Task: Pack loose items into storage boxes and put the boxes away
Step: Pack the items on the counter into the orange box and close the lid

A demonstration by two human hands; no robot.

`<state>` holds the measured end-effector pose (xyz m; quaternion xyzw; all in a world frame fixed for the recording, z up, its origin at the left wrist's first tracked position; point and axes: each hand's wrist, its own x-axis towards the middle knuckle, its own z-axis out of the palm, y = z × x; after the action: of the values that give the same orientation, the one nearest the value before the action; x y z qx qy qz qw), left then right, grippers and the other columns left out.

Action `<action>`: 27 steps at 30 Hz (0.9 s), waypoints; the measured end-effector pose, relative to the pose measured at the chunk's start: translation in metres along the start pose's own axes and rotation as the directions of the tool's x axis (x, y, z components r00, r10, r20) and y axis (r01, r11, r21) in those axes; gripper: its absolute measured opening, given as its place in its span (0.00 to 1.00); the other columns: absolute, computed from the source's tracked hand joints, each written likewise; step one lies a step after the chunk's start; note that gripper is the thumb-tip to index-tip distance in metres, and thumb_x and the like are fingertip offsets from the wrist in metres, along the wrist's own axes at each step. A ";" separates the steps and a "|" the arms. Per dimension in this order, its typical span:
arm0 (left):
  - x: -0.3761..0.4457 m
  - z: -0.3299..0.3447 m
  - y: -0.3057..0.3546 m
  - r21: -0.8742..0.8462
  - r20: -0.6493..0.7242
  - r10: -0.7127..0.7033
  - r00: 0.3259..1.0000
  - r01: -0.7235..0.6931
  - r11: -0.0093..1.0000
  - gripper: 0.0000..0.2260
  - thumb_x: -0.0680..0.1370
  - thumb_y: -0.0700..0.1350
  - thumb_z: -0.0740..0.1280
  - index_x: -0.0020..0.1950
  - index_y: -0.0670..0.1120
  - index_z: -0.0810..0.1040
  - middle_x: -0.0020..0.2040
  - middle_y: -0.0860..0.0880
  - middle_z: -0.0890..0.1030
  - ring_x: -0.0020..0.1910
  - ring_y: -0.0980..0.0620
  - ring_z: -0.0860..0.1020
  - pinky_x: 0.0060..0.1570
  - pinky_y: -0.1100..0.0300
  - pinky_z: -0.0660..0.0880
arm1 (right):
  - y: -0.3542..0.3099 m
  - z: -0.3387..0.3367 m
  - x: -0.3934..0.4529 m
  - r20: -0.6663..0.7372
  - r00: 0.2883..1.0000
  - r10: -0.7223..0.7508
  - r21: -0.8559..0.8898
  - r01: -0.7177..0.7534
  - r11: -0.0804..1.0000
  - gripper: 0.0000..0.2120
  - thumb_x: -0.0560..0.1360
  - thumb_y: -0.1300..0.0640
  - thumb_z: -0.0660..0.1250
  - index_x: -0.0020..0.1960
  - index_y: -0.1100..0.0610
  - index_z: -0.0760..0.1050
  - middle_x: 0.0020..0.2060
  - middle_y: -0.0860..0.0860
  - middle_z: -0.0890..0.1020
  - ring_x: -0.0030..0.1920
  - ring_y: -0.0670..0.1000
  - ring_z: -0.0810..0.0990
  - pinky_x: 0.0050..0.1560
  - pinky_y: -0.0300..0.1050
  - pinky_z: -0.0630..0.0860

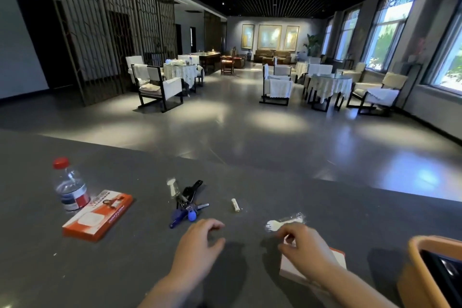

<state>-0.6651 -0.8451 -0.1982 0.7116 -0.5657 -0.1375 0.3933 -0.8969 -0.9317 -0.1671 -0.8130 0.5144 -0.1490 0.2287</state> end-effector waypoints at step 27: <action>0.113 0.093 -0.007 0.107 0.117 -0.017 0.993 0.004 0.994 0.23 0.70 0.57 0.72 0.64 0.55 0.72 0.60 0.58 0.74 0.62 0.56 0.72 0.57 0.63 0.69 | 0.045 -0.002 0.082 -0.122 0.987 0.103 -0.092 -0.115 0.989 0.07 0.75 0.54 0.68 0.43 0.44 0.71 0.44 0.42 0.77 0.48 0.45 0.76 0.54 0.43 0.74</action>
<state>-0.6836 -0.9855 -0.2354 0.7253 -0.5907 -0.1508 0.3199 -0.8974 -1.0227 -0.1878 -0.7838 0.5774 -0.1579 0.1655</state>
